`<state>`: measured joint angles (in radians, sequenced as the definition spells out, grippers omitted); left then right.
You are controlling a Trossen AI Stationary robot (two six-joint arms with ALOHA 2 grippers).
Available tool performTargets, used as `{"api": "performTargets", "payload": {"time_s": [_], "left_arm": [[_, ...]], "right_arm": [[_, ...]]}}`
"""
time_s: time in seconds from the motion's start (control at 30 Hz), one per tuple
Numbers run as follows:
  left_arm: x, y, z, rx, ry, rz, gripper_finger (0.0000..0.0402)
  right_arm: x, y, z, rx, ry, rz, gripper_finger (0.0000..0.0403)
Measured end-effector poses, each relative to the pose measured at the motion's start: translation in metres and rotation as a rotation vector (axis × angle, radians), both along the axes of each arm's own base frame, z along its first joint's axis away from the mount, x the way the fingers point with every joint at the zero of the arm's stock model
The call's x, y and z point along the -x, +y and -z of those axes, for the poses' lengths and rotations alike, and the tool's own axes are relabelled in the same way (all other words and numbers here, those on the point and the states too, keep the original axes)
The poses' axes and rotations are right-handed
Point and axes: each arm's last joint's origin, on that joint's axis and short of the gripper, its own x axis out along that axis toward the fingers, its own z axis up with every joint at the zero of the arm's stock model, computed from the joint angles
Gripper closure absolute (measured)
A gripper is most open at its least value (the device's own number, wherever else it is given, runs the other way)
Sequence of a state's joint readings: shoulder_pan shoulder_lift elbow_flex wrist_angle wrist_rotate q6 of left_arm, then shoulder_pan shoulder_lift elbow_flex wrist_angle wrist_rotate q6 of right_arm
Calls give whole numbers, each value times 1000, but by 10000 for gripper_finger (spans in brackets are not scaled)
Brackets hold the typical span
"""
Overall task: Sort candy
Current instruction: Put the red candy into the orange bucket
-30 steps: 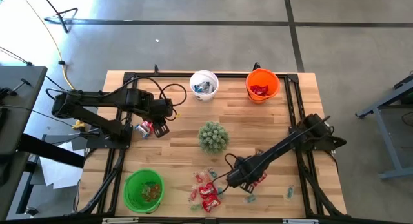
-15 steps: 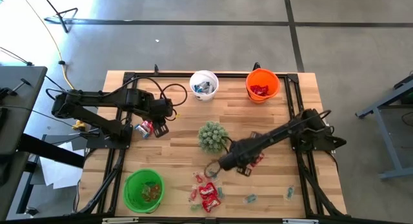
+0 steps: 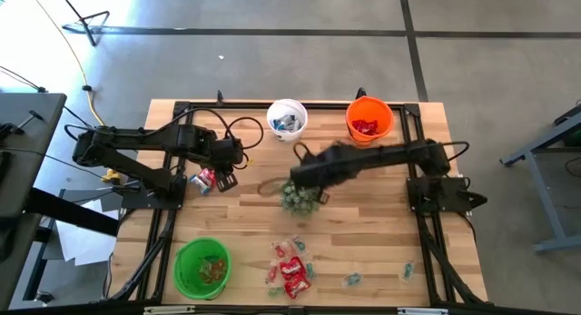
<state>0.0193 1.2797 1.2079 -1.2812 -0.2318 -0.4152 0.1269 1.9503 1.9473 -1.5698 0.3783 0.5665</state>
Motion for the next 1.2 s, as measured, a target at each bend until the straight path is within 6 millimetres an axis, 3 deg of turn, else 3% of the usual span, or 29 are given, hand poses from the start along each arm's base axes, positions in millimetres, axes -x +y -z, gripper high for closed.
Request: {"api": "performTargets", "payload": {"time_s": [0.2, 0.43, 0.87, 1.0, 1.2], "left_arm": [[0, 0, 0, -12, -3, -18, 277], [0, 1, 0, -11, -11, -48, 277], [0, 2, -1, -45, -28, -117, 277], [0, 2, -1, -42, -32, -131, 277], [0, 2, 0, -39, -34, -140, 277]], "right_arm": [[-3, -51, -20, 126, -18, 0, 403], [5, -113, -23, 168, 49, 47, 403], [49, -224, -23, 155, 135, 260, 403], [64, -246, -21, 73, 111, 331, 403], [88, -258, 3, -29, 198, 366, 403]]}}
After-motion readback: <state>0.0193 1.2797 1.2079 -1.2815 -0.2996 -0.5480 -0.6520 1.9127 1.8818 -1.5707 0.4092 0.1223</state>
